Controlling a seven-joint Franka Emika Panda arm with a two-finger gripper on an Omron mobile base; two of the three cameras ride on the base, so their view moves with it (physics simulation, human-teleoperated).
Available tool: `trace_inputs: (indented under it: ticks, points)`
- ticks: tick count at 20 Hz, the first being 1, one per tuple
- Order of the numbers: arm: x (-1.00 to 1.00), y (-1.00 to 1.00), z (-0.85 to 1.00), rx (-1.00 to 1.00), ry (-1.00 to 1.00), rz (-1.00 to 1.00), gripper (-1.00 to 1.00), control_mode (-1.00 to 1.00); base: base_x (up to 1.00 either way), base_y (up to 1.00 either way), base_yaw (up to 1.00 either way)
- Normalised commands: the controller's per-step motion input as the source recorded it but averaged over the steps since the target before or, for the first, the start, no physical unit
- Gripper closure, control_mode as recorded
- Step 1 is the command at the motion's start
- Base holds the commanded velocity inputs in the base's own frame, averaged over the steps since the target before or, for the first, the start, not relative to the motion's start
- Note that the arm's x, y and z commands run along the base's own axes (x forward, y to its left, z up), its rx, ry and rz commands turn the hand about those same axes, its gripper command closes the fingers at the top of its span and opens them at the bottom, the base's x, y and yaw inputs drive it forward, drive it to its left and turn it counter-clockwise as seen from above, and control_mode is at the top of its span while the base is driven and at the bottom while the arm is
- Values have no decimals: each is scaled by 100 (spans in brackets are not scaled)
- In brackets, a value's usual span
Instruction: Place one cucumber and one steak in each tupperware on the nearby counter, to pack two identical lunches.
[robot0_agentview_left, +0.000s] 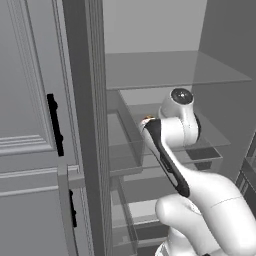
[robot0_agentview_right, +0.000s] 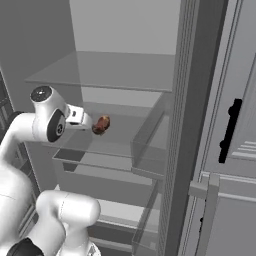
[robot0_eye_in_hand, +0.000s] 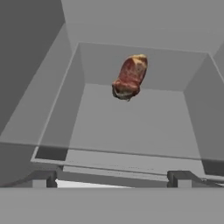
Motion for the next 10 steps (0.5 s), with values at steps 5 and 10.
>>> trace_inputs:
  ticks: [5, 10]
  points:
    - [31, 0, -67, 0, -22, 0, -100, -100, 0, 0, 0]
    - [42, 0, -39, 0, -10, 0, -100, -100, 0, 0, 0]
